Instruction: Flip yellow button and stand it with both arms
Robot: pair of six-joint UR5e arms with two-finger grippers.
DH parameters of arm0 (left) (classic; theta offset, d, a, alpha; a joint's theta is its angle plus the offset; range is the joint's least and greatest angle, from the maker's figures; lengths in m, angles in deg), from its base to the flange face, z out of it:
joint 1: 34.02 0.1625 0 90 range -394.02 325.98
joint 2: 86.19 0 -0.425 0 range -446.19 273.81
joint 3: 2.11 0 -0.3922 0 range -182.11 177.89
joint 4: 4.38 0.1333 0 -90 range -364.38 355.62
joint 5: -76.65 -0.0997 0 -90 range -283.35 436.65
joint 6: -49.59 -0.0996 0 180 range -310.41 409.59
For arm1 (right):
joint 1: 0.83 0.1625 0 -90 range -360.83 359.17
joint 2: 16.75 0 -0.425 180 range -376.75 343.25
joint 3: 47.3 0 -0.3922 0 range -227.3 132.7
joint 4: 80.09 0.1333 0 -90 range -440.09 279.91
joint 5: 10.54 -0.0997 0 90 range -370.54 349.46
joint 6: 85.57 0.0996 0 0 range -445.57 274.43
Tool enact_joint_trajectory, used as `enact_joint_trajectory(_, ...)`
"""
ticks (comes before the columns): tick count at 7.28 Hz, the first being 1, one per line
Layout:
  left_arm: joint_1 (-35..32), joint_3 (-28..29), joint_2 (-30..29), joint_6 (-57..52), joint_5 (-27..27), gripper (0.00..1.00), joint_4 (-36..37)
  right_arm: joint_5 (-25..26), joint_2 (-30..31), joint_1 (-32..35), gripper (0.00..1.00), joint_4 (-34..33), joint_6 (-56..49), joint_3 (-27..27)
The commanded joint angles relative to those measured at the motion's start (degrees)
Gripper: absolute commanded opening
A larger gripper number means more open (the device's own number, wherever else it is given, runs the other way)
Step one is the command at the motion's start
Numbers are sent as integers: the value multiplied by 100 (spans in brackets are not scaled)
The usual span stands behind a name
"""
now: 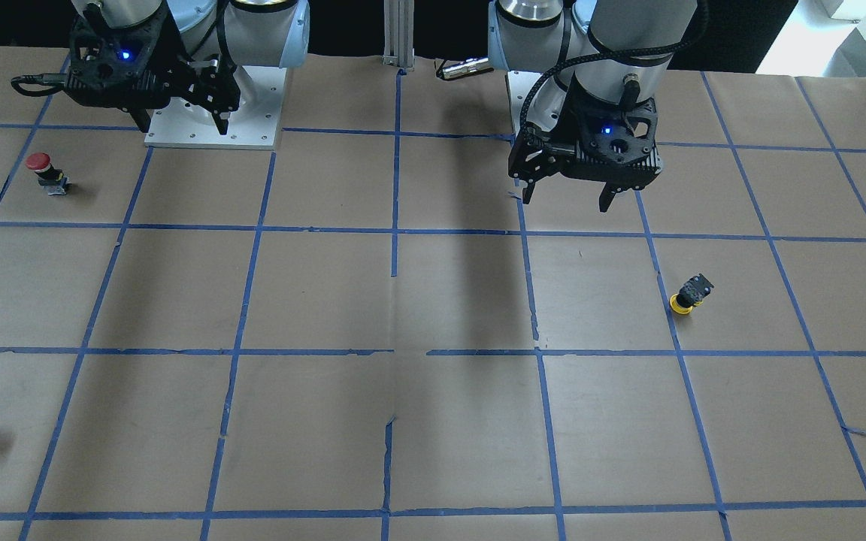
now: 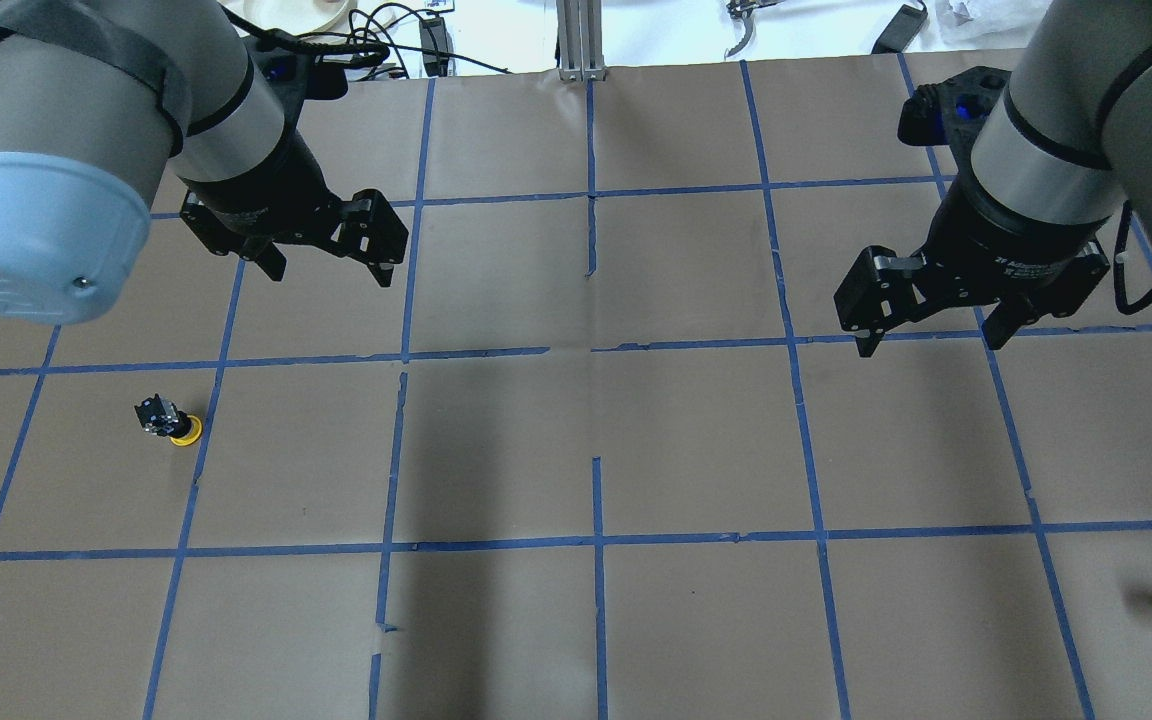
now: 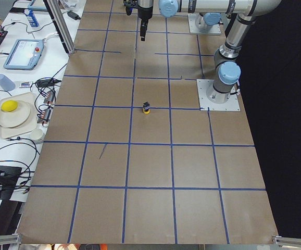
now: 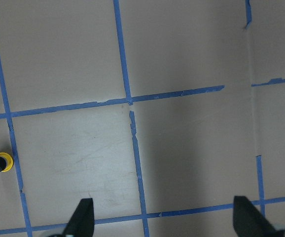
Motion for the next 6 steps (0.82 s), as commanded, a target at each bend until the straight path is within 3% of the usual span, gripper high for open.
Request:
enact_joint_trajectory(1, 30, -8, -34, 0, -17, 100, -8, 2, -1, -14, 100, 3, -4, -3)
enact_joint_trajectory(4, 56, -25, 18, 17, -35, 100, -104, 11, 17, -14, 100, 3, 5, -3)
enact_joint_trajectory(6, 650, -8, 19, -383, 78, 100, -87, 11, 17, -14, 100, -6, -39, -3)
